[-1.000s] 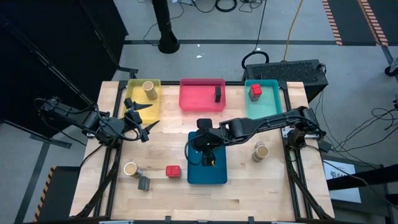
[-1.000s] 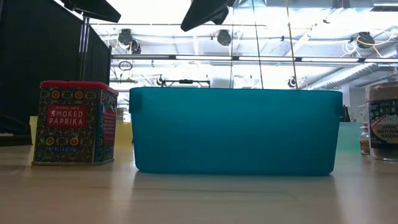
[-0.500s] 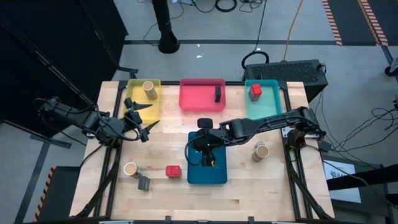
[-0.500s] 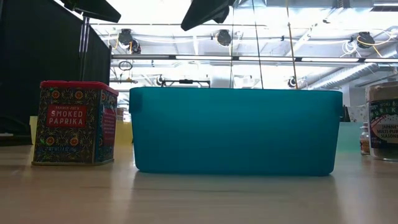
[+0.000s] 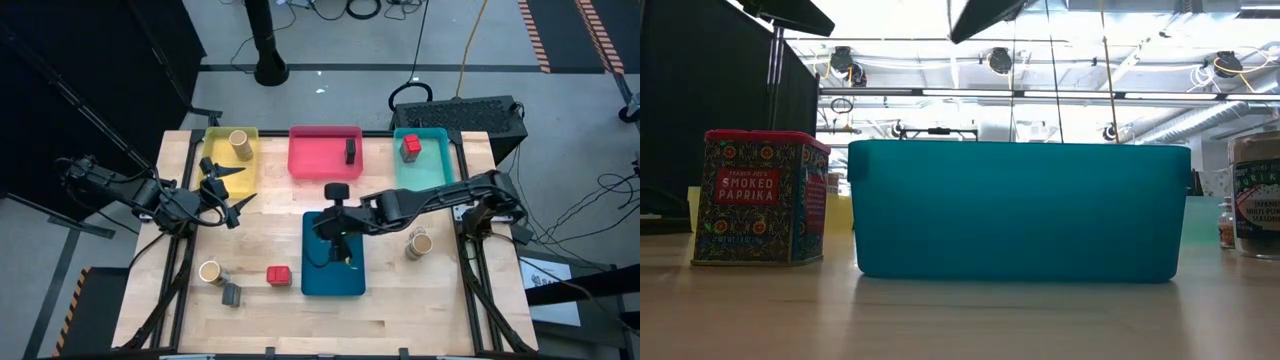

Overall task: Sort spices by type
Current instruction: Put the right gold seasoning bottle into the yellow bin

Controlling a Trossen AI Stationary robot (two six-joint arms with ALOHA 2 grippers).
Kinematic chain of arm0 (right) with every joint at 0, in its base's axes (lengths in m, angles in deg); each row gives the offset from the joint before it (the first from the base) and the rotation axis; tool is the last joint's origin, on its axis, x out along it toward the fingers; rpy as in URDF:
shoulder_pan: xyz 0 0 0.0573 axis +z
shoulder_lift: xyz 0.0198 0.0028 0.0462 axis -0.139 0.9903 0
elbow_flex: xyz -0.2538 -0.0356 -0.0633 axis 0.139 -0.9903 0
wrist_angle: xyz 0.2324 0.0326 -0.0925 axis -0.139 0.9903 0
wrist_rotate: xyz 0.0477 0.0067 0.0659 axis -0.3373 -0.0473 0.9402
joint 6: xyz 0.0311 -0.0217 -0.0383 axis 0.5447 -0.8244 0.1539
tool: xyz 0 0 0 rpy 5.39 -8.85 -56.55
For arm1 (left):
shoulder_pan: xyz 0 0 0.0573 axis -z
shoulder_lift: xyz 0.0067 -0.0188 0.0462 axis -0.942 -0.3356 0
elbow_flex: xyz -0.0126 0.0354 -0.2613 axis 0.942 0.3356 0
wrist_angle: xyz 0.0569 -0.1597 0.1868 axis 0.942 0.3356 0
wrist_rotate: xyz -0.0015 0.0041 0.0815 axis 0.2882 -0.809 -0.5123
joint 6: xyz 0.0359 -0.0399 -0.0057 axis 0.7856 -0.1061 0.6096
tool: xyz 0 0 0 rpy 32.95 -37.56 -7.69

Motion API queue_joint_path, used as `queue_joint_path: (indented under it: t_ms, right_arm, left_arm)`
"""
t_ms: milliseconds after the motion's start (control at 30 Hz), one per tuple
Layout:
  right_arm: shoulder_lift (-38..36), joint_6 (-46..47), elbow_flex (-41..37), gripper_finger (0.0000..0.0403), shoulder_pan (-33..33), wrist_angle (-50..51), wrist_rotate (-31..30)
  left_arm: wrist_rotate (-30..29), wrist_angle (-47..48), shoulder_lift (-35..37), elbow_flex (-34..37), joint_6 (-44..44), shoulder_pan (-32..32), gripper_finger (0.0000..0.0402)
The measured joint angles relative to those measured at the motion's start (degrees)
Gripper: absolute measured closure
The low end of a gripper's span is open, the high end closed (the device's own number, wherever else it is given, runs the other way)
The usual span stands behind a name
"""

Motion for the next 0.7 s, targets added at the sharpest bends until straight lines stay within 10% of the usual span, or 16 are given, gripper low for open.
queue_joint_path:
  t_ms: [367,700]
  right_arm:
    - [-20.89,9.91,-32.9,0.0403,2.26,-25.73,-8.08]
    - [-23.59,7.15,-36.04,0.0403,5.18,-32.14,-13.76]
  left_arm:
    - [0.0,-0.2,0.0,0.0,0.0,0.0,0.0052]
    - [-0.05,-0.31,0.0,0.0,9.68,0.02,0.0052]
